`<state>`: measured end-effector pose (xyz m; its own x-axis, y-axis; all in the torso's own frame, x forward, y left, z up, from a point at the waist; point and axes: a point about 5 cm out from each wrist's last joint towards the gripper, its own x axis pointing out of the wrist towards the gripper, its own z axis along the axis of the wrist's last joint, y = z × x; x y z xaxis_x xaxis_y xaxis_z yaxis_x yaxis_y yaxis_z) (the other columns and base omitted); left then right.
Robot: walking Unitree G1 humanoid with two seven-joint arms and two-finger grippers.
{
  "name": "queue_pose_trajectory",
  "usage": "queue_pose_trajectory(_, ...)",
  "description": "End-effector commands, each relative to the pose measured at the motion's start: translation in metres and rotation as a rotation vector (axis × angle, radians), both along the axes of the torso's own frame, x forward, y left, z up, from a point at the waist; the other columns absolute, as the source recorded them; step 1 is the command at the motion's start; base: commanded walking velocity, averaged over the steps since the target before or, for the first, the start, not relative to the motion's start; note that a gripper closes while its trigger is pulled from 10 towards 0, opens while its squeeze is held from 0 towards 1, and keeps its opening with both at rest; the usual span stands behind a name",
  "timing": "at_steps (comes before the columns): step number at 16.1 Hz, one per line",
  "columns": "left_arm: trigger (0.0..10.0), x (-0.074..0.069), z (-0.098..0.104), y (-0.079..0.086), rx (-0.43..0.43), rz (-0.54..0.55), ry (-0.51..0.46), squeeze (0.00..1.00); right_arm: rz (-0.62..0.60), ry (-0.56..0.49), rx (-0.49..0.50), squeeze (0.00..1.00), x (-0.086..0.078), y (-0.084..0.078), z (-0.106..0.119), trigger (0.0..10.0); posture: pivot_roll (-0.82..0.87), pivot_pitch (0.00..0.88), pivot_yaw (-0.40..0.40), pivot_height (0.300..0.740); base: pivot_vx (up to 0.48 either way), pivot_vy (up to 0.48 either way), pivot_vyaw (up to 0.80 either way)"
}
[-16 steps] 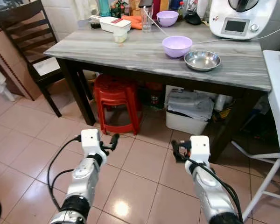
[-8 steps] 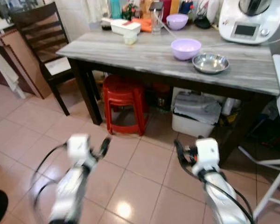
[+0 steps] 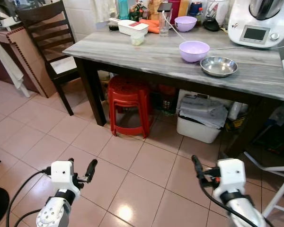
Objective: Setting the table
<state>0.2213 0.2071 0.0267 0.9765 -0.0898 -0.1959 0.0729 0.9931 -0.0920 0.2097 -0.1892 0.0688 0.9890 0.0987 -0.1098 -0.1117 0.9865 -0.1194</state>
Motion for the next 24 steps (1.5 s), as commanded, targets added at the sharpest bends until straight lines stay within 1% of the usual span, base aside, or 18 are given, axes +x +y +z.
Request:
queue_pose_trajectory(1, 10.0, 0.000, 0.006, 0.004, 0.023, 0.010, -0.013, 0.00, 0.017, -0.017, 0.018, 0.00, -0.001, 0.001, 0.007, 10.0, -0.06, 0.000, 0.074, 0.740, 0.000, 0.000, 0.00)
queue_pose_trajectory(3, 10.0, 0.003, 0.016, 0.003, 0.036, 0.001, -0.050, 0.00, 0.023, -0.059, 0.028, 0.00, -0.002, 0.003, 0.018, 10.0, -0.06, 0.000, 0.076, 0.740, 0.000, 0.000, 0.00)
queue_pose_trajectory(5, 10.0, 0.006, 0.021, -0.001, 0.051, -0.041, -0.067, 0.00, 0.028, -0.067, 0.038, 0.00, 0.000, 0.006, 0.021, 10.0, -0.06, 0.000, 0.079, 0.740, 0.000, 0.000, 0.00)
queue_pose_trajectory(6, 10.0, 0.006, 0.021, -0.001, 0.046, -0.039, -0.063, 0.00, 0.026, -0.073, 0.040, 0.00, 0.000, 0.007, 0.022, 10.0, -0.06, 0.000, 0.080, 0.740, 0.000, 0.000, 0.00)
queue_pose_trajectory(8, 10.0, 0.007, 0.022, -0.003, 0.009, -0.016, -0.050, 0.00, 0.011, -0.063, 0.052, 0.00, 0.000, 0.006, 0.021, 10.0, -0.06, 0.000, 0.082, 0.740, 0.000, 0.000, 0.00)
queue_pose_trajectory(11, 10.0, 0.010, 0.026, -0.009, 0.014, -0.039, -0.067, 0.00, -0.003, -0.056, 0.048, 0.00, 0.001, 0.007, 0.019, 10.0, -0.06, 0.000, 0.082, 0.740, 0.000, 0.000, 0.00)
queue_pose_trajectory(12, 10.0, 0.011, 0.027, -0.011, -0.008, -0.047, -0.065, 0.00, -0.022, -0.042, 0.067, 0.00, 0.002, 0.007, 0.019, 10.0, -0.06, 0.000, 0.082, 0.740, 0.000, 0.000, 0.00)
queue_pose_trajectory(13, 10.0, 0.012, 0.029, -0.013, -0.025, -0.051, -0.071, 0.00, -0.027, -0.036, 0.064, 0.00, 0.002, 0.006, 0.019, 10.0, -0.06, 0.000, 0.082, 0.740, 0.000, 0.000, 0.00)
queue_pose_trajectory(16, 10.0, 0.018, 0.041, -0.018, -0.075, -0.044, -0.110, 0.00, -0.033, -0.043, 0.050, 0.00, 0.002, 0.005, 0.022, 10.0, -0.07, 0.000, 0.080, 0.740, 0.000, 0.000, -0.80)
queue_pose_trajectory(18, 10.0, 0.020, 0.046, -0.025, -0.085, -0.069, -0.124, 0.00, -0.032, -0.051, 0.053, 0.00, 0.003, 0.007, 0.025, 10.0, -0.07, 0.000, 0.078, 0.740, 0.000, 0.000, -0.80)
queue_pose_trajectory(20, 10.0, 0.021, 0.049, -0.030, -0.082, -0.090, -0.127, 0.00, -0.034, -0.053, 0.055, 0.00, 0.004, 0.006, 0.028, 10.0, -0.07, 0.002, 0.074, 0.740, 0.000, 0.000, -0.80)
queue_pose_trajectory(24, 10.0, 0.022, 0.052, -0.035, -0.075, -0.119, -0.123, 0.00, -0.028, -0.064, 0.056, 0.00, 0.006, 0.008, 0.033, 10.0, -0.07, 0.000, 0.070, 0.740, 0.000, 0.000, -0.80)
